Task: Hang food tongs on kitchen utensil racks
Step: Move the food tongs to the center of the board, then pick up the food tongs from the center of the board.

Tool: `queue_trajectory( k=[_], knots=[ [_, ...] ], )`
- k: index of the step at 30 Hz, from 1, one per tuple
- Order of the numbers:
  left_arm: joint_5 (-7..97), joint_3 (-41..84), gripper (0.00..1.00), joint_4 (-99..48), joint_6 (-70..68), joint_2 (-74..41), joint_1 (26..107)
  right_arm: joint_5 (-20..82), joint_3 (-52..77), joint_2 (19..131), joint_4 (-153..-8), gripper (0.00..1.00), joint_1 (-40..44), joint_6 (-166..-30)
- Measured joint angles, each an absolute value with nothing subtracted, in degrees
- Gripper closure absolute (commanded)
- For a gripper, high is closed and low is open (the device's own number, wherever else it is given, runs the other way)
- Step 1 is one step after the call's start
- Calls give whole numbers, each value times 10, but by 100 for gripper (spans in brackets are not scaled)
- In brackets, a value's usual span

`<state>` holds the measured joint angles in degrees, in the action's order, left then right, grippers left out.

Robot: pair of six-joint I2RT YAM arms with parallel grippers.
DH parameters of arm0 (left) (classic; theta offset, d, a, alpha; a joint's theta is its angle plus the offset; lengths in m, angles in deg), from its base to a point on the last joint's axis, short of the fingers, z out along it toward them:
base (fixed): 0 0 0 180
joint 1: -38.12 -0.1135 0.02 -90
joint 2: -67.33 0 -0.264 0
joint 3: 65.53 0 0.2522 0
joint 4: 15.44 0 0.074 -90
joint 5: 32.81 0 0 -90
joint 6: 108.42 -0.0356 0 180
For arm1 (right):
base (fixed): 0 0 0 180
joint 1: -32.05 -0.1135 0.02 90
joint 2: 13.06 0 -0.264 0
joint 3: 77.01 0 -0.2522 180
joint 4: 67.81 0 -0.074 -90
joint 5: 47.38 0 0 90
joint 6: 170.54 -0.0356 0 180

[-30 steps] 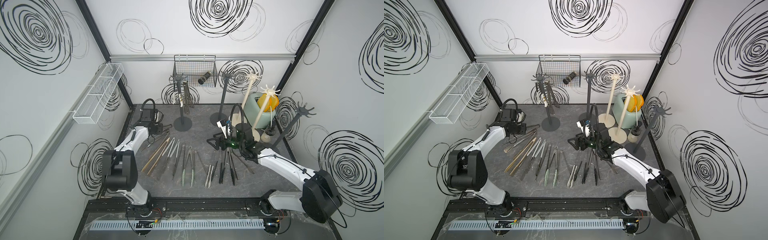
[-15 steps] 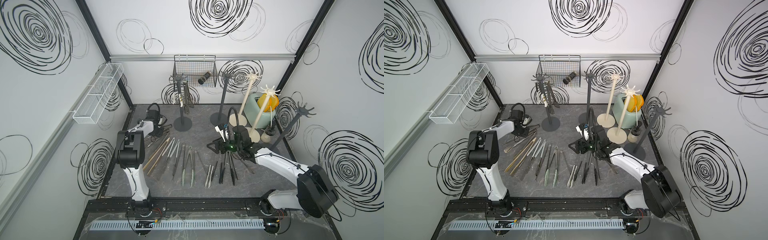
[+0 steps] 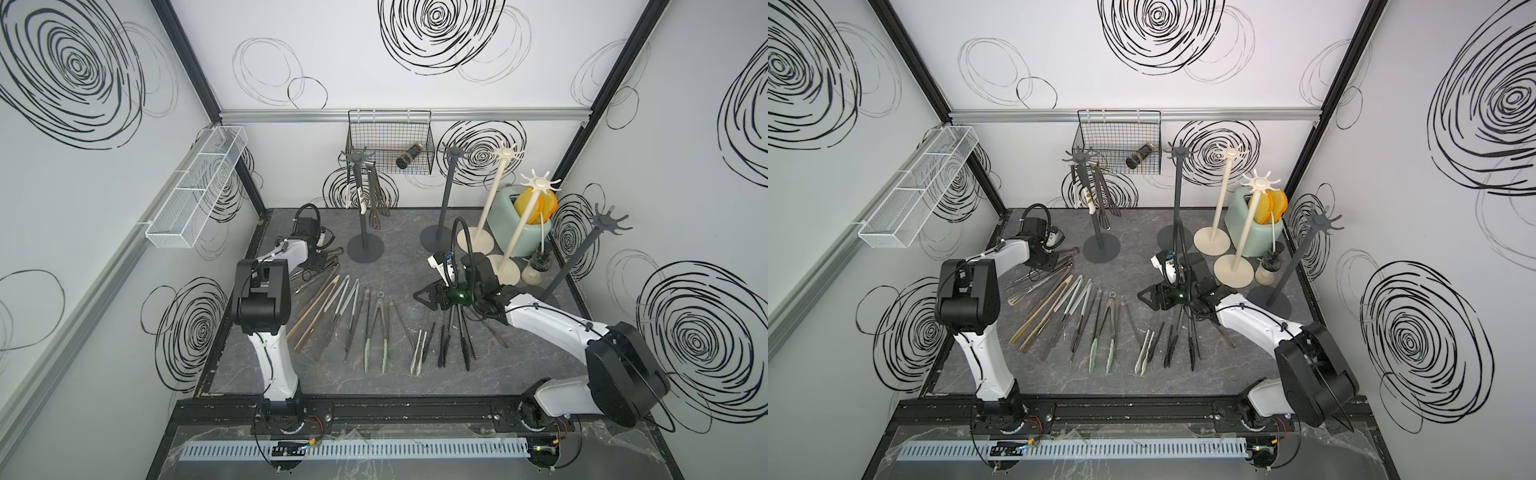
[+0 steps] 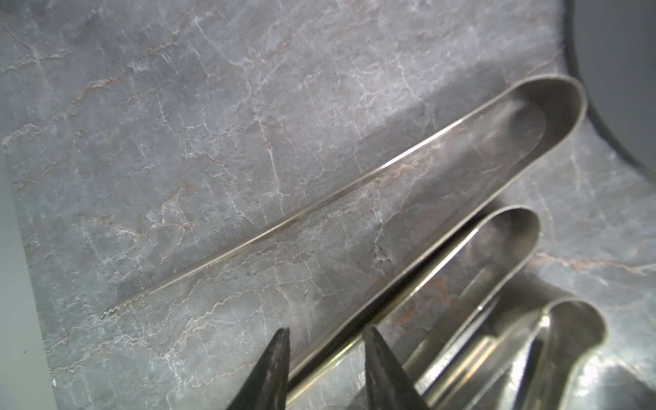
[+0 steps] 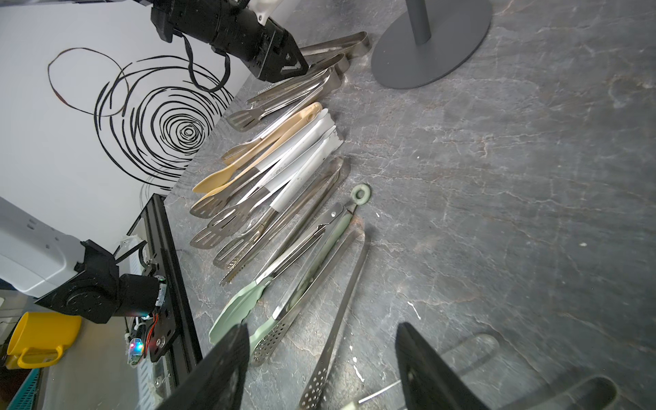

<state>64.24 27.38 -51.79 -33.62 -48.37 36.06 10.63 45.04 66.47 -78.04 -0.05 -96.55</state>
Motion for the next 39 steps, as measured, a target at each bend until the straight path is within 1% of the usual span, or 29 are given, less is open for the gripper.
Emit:
queue_trajectory(
  k=[9,20,28,33,39],
  knots=[
    [650,288,61,-515,-341,-495,360,106,450,667,-781,32,3,-964],
    [658,339,62,-502,-350,-535,347,107,450,687,-781,33,7,-961],
    [658,346,60,-513,-354,-528,347,107,450,692,-784,33,7,-960],
    [652,399,56,-528,-355,-523,337,106,450,692,-786,33,7,-958],
    [641,469,55,-535,-358,-535,311,106,450,700,-786,33,7,-957]
  ],
)
